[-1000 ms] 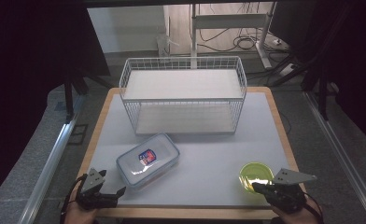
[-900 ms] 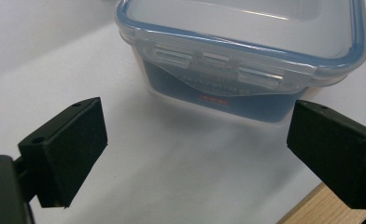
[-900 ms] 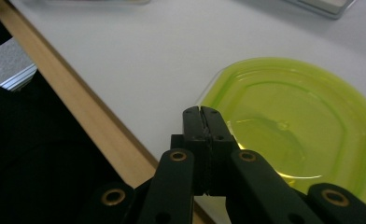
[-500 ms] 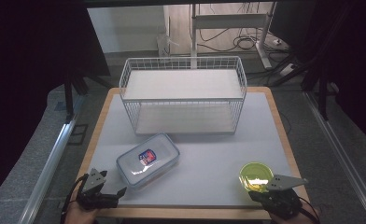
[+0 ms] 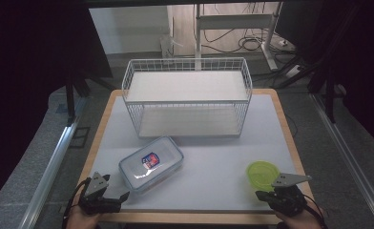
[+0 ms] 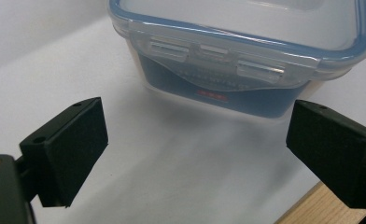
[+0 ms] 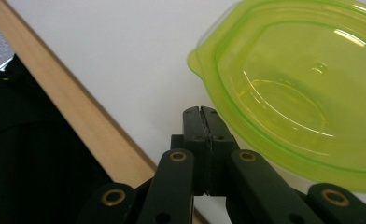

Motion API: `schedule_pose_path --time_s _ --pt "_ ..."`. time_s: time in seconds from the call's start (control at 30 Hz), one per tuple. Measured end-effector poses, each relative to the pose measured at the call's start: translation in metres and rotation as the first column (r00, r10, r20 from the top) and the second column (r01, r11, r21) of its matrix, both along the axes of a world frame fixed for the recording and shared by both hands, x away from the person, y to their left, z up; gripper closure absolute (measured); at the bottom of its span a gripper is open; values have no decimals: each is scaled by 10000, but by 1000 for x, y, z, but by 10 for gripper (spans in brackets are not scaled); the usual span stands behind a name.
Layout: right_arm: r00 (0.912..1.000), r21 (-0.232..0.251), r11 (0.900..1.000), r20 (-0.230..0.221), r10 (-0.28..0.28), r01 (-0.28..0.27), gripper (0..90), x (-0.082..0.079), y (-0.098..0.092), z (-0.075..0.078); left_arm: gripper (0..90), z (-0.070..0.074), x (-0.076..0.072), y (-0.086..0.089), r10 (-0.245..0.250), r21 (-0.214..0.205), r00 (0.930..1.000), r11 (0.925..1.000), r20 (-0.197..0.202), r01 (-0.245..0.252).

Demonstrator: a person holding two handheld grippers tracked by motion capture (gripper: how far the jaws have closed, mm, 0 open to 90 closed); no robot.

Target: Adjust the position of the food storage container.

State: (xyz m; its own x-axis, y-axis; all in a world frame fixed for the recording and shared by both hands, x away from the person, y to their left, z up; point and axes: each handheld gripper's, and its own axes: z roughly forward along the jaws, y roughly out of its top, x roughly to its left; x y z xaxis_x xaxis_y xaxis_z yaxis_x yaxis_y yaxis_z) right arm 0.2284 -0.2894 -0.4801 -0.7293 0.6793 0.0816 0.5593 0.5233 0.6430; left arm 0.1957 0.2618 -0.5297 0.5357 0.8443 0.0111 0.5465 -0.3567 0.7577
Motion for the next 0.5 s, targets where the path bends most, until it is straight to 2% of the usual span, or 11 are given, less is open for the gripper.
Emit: schedule_pose_path --time_s 0.2,0.5 --pt "9998 -23 9999 -158 -129 128 894 8 -3 -5 51 0 0 0 -12 9 10000 10000 -15 12" --pt "9993 -338 9994 -371 -34 21 894 8 -1 -16 52 0 0 0 -15 43 10000 10000 -16 15"
